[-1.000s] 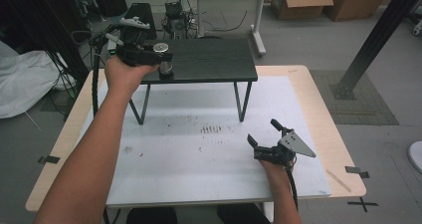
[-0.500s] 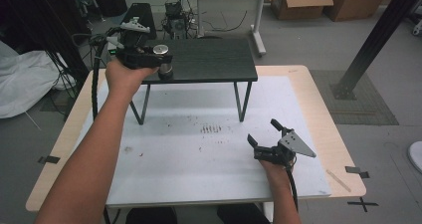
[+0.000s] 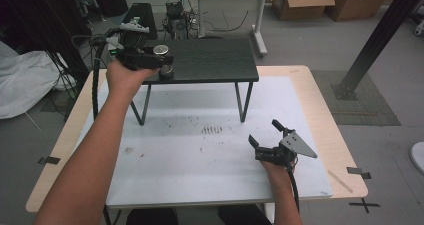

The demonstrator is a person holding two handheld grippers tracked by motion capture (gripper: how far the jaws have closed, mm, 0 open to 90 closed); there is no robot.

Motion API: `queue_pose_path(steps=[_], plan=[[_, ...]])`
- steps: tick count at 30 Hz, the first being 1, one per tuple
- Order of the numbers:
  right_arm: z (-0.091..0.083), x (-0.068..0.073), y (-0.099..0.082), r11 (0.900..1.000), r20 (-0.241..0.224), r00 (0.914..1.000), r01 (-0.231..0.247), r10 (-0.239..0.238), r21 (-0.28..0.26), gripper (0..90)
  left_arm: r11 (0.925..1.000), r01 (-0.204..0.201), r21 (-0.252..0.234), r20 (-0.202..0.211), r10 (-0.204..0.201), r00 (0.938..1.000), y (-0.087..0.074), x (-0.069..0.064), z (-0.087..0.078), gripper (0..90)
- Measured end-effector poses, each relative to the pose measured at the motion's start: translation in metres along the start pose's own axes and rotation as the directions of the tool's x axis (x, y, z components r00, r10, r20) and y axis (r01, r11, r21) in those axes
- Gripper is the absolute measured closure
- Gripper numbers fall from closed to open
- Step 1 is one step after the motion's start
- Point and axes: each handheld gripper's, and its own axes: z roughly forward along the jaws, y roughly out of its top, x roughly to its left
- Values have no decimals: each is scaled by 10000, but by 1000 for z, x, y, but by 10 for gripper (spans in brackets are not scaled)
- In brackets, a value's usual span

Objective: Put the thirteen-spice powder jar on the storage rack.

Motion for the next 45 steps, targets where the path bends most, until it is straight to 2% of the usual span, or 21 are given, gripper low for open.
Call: queue_pose_path(steps=[2,10,15,17,27,31,40,44,45], plan=[[0,0,0,10000,1,10000,-3,3,0,0,9999,-115,-76,-65,114,9999,0,-1,-2,306],[0,0,0,10000,-1,10000,-10,10,-3,0,9994,74,-326,-23,-75,10000,-1,-2,-9,205],[0,0,0,10000,1,10000,5,-5,-4,0,9989,37,-459,-80,-41,10000,-2,-3,-14,194],[0,0,0,10000,1,10000,-13,13,7,0,9983,-23,-576,-225,10,9997,-2,-4,-19,182],[0,0,0,10000,1,10000,-3,3,0,0,9948,-110,-1017,-103,100,9999,-3,-7,-35,157],[0,0,0,10000,-2,10000,1,-1,5,0,9887,62,-1501,-21,-66,10000,-8,-7,-44,133],[0,0,0,10000,-10,10000,33,-33,-6,0,9796,93,-2005,-143,-124,9998,-20,-6,-58,76],[0,0,0,10000,-12,10000,34,-34,-6,0,9703,246,-2408,-288,-325,9991,-31,-3,-67,42],[0,0,0,10000,-12,10000,30,-30,-7,0,9660,238,-2575,-282,-321,9991,-33,-2,-69,38]])
